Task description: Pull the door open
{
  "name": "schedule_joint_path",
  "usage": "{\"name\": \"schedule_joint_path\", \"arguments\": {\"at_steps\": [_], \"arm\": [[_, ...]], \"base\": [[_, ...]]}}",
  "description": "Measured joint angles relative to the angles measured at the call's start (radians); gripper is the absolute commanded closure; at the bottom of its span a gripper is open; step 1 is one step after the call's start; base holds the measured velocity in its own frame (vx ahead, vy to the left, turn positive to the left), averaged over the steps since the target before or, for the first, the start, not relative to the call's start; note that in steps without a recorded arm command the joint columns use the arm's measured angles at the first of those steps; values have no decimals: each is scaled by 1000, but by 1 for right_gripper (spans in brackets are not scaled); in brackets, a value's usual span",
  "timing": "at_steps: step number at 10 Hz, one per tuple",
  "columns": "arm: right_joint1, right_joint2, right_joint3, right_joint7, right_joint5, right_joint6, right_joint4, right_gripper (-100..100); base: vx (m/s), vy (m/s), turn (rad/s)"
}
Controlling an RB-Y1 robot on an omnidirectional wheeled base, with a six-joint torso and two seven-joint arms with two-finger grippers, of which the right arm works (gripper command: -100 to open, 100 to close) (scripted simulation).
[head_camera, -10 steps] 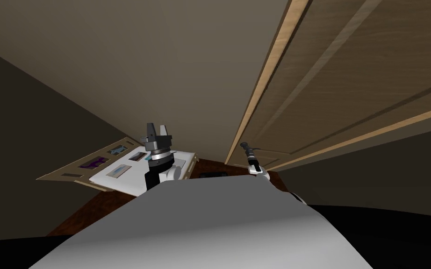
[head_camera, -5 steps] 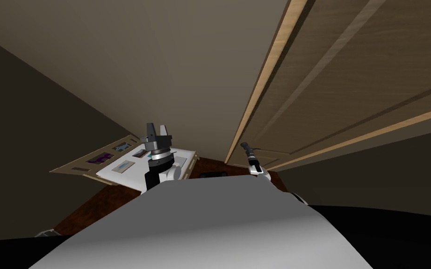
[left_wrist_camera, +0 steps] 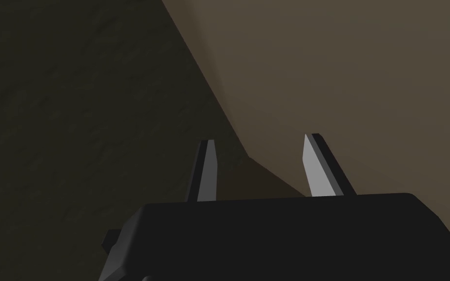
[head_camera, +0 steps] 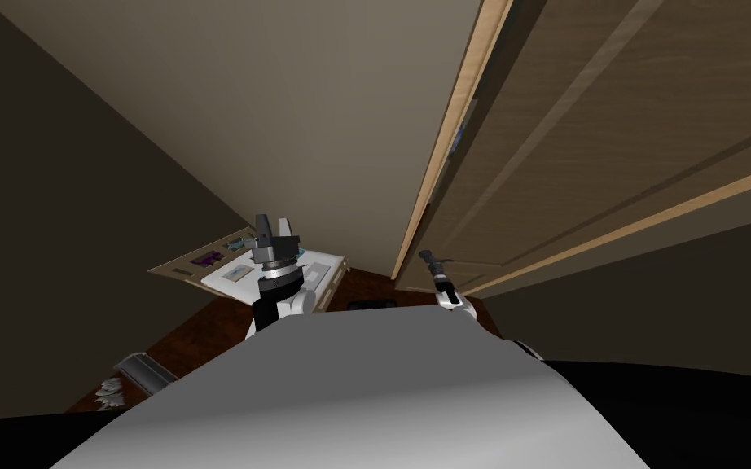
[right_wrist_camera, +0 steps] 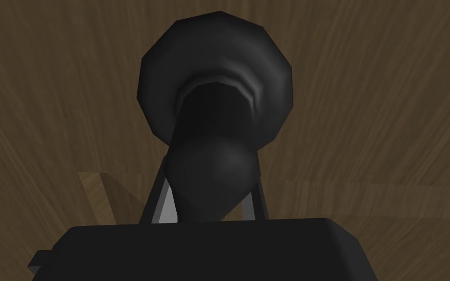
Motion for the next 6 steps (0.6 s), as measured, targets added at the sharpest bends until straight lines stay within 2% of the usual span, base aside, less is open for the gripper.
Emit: {"name": "schedule_joint_path", "arguments": {"at_steps": [2, 3, 4, 6], "arm": [[18, -16, 19, -25, 8, -16, -12, 100], [21, -25, 29, -38, 12, -28, -8, 100], [23, -23, 32, -41, 13, -30, -5, 100], [43, -41, 42, -61, 19, -58, -8, 100]], "base": [[-225, -65, 110], [-90, -19, 20], [-173, -46, 155], [-192, -63, 124]]}}
